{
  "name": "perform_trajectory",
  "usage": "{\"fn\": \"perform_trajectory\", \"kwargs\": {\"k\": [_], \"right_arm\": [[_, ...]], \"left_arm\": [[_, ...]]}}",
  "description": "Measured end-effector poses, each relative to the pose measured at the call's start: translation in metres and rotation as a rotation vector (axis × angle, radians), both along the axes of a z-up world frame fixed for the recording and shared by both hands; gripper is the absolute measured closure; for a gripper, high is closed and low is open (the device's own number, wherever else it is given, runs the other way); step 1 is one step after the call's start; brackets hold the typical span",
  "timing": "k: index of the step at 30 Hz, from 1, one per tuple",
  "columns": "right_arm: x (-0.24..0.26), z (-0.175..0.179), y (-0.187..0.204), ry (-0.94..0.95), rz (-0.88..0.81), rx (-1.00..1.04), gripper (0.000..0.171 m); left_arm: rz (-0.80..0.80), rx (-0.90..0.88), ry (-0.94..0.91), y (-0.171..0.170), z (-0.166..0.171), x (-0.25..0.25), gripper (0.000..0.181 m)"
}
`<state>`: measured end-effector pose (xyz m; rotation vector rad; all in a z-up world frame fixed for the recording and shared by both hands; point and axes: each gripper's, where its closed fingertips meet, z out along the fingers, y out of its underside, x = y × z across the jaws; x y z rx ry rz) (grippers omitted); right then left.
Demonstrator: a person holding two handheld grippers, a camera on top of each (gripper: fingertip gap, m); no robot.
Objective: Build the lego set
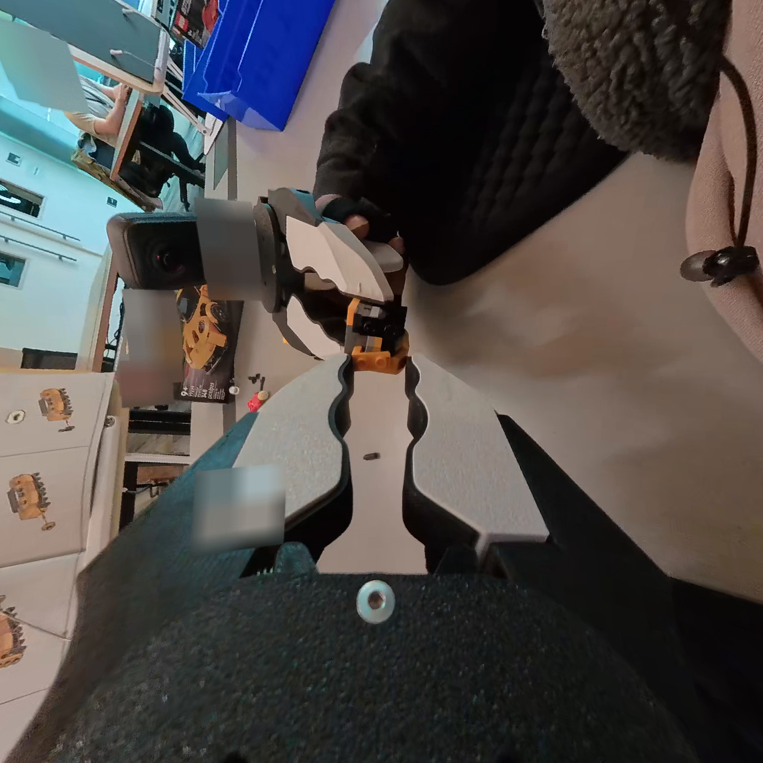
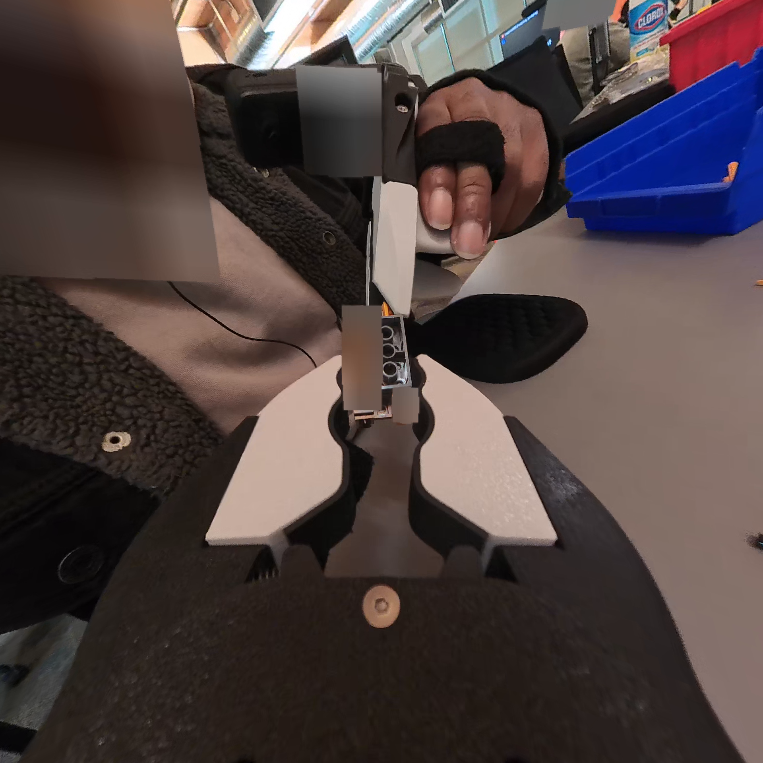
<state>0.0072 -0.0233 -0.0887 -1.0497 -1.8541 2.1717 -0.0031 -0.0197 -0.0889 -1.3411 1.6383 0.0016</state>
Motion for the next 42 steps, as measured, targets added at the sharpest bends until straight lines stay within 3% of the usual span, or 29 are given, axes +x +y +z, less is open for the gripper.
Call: {"fn": "perform_trajectory", "kwargs": {"k": [23, 32, 37, 39, 42], "right_arm": [[0.013, -0.006, -0.022, -0.155, 0.237, -0.142, 0.144], [0.014, -0.008, -0.021, -0.176, 0.260, -0.169, 0.144], [0.009, -0.005, -0.014, -0.143, 0.203, -0.170, 0.144], [0.006, -0.002, -0.010, -0.129, 0.173, -0.180, 0.144], [0.003, -0.005, -0.008, -0.098, 0.116, -0.123, 0.144]], "left_arm": [[-0.122, -0.052, 0.125, -0.027, -0.009, 0.011, 0.162], [-0.117, -0.078, 0.058, -0.027, -0.011, 0.012, 0.162], [-0.106, -0.007, -0.016, -0.020, -0.008, 0.009, 0.161], [-0.088, 0.059, -0.070, -0.014, -0.004, 0.006, 0.151], [0.003, -0.059, -0.180, -0.009, -0.009, -0.004, 0.130]]}}
